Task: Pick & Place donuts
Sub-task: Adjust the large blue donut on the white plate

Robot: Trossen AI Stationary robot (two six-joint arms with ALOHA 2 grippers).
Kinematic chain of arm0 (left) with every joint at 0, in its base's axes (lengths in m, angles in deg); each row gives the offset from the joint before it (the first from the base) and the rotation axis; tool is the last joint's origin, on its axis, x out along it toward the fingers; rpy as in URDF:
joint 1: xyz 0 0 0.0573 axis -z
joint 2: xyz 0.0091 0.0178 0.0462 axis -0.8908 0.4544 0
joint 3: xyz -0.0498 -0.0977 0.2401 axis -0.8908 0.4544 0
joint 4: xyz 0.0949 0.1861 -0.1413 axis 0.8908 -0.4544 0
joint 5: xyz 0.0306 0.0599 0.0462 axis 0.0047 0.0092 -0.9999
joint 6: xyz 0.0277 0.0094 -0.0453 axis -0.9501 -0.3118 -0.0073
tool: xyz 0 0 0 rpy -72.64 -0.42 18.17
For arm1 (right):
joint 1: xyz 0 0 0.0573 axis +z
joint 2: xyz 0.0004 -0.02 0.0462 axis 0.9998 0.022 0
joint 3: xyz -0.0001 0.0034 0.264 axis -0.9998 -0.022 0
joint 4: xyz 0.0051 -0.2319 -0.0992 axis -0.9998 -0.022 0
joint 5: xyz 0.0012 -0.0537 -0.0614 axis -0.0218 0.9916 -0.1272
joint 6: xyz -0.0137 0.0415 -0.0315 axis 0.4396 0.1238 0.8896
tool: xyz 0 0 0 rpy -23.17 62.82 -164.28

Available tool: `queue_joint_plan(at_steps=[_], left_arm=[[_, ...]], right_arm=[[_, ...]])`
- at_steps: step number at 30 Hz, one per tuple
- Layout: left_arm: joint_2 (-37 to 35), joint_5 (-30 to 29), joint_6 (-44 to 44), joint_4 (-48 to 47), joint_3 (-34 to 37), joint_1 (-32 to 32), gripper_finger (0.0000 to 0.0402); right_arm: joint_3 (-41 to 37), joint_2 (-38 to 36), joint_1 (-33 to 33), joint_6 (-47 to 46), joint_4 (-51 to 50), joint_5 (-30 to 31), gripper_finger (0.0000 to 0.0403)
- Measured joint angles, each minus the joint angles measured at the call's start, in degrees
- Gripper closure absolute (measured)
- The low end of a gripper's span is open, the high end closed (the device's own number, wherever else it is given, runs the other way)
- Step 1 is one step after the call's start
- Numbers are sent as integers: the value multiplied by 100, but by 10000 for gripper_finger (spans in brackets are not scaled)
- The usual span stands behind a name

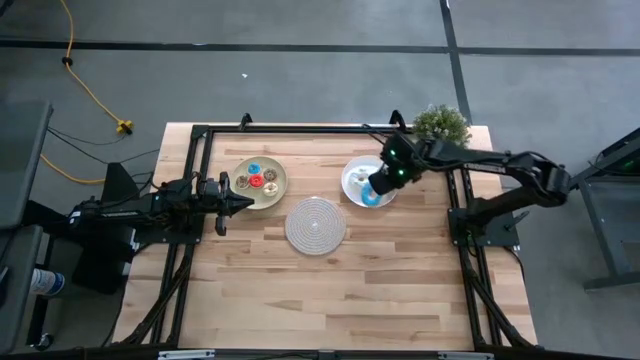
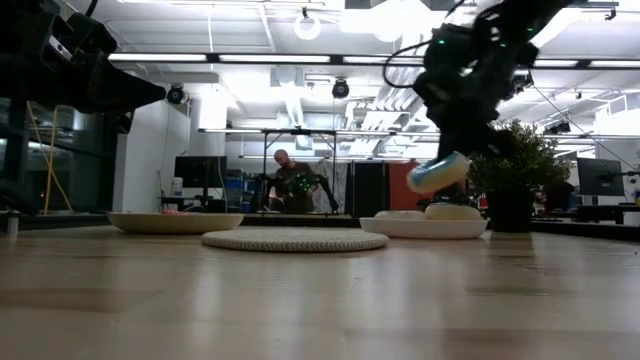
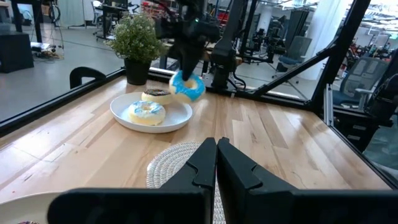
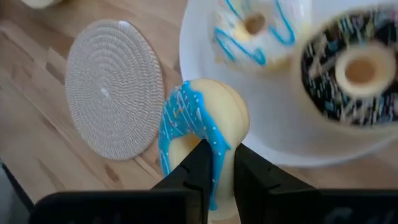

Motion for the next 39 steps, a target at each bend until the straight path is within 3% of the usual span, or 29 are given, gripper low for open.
queue_joint_plan(at_steps=[8,20,33,39], left_arm=[[1,1,0,0,0,0,394],[1,1,0,0,0,0,394],[2,1,0,0,0,0,394],[2,1,0,0,0,0,394]], right_arm=[[-1114,-768,0,-1126,778,-2,357],[-1948,-861,35,-2131,2006,4,357],[-2127,-859,-129,-2278,2102,495,356],[-2127,-497,-244,-2265,2227,597,352]])
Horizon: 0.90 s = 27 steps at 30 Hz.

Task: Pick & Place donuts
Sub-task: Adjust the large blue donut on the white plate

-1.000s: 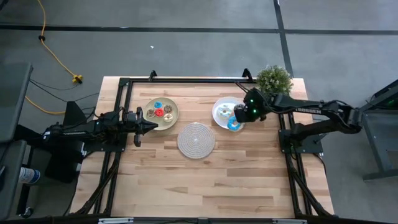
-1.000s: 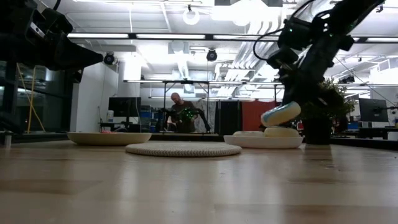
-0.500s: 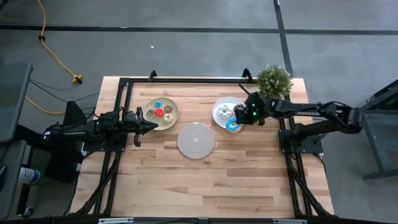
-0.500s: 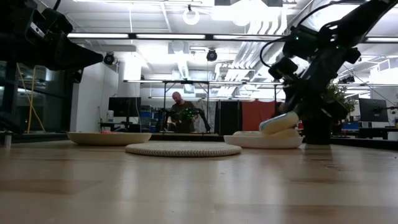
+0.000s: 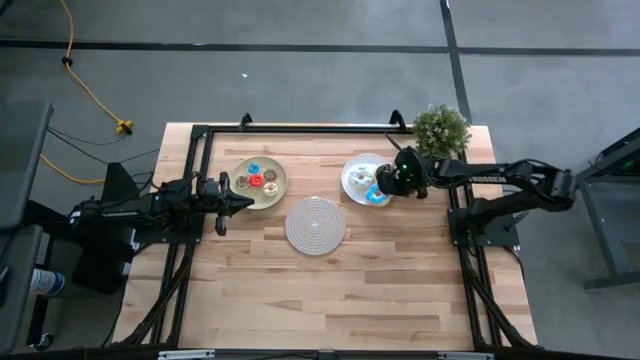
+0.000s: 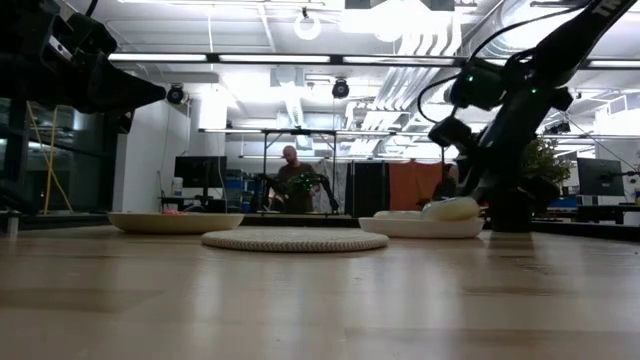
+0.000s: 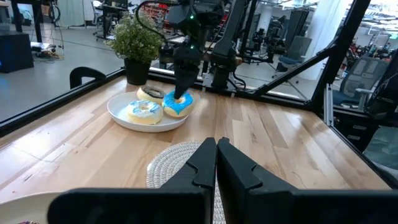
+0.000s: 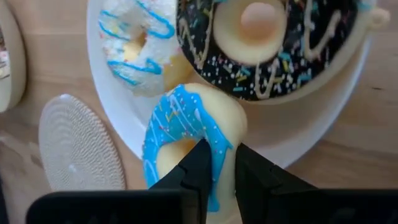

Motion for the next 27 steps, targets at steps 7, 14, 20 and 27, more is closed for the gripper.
queue_joint_plan(at_steps=[7,14,20,27], left_arm=[[-1,0,0,0,0,0,394],[0,-1,0,0,0,0,394],[0,0,0,0,0,0,394],[0,-2,0,0,0,0,394]], right_arm=[[2,603,12,-132,975,24,352],[11,636,15,-153,1596,221,351],[13,632,17,-131,1764,407,356],[13,632,64,-181,1845,752,351]])
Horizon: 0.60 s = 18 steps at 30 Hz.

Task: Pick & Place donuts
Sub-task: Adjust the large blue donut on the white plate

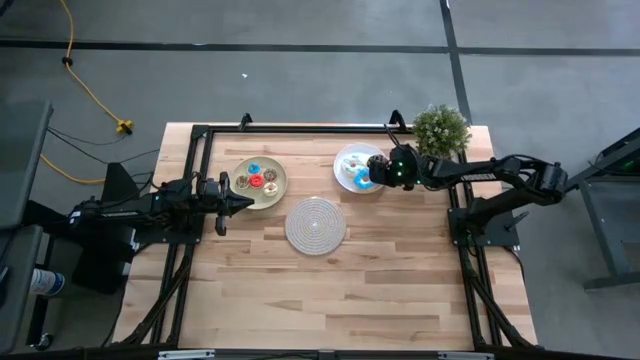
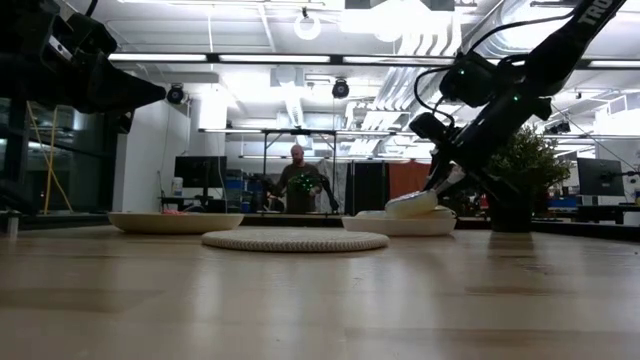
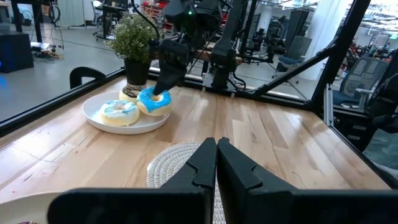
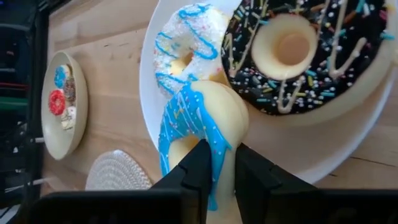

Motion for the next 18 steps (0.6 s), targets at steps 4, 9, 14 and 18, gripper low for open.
queue_joint_plan(at_steps=[4,9,14,18], left_arm=[[0,2,1,0,0,0,394],[-1,2,0,0,0,0,394],[-1,2,1,0,0,0,394],[-2,1,1,0,0,0,394]], right_arm=[[0,-2,1,35,2,23,354],[0,-2,1,393,-18,42,348],[0,-2,3,602,-18,27,329],[0,-2,3,718,-16,26,304]])
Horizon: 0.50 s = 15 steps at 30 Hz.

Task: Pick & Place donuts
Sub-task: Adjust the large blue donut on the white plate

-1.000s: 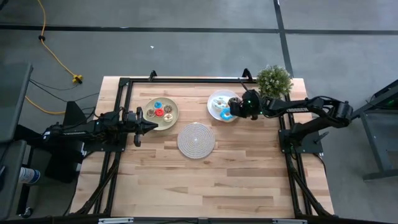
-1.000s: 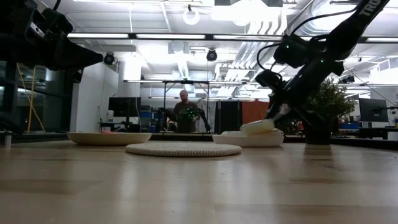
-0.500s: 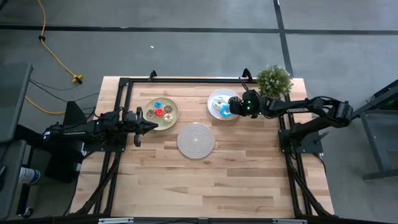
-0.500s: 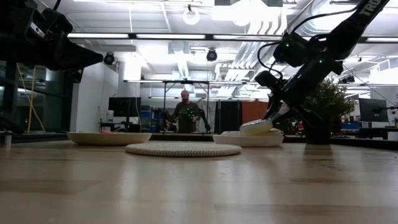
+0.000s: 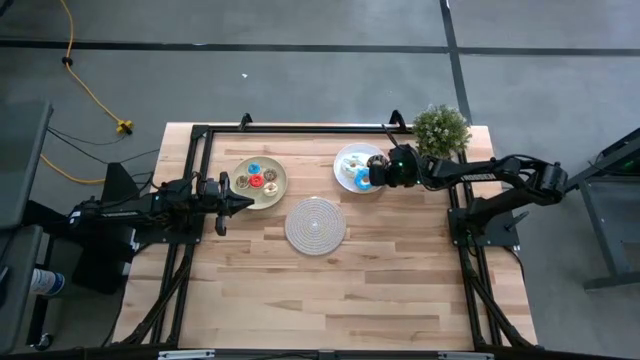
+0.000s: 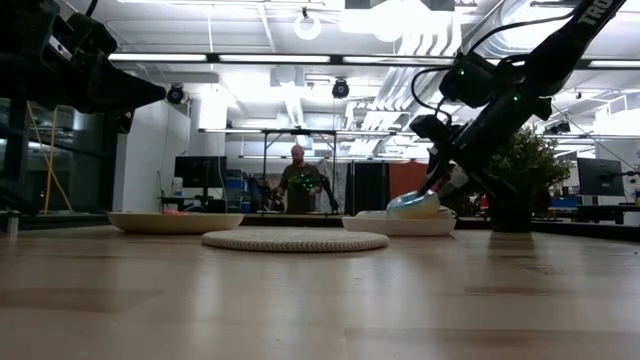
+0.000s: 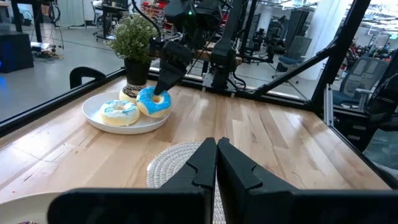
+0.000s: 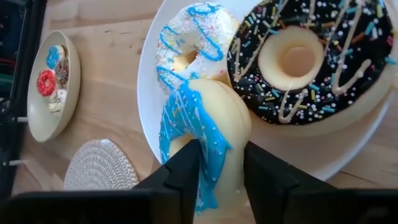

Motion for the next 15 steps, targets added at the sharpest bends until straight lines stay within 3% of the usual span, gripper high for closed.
queue_joint_plan(at_steps=[15], left_arm=[[0,1,-1,0,0,0,394]], right_arm=[[0,0,64,894,153,421,188]])
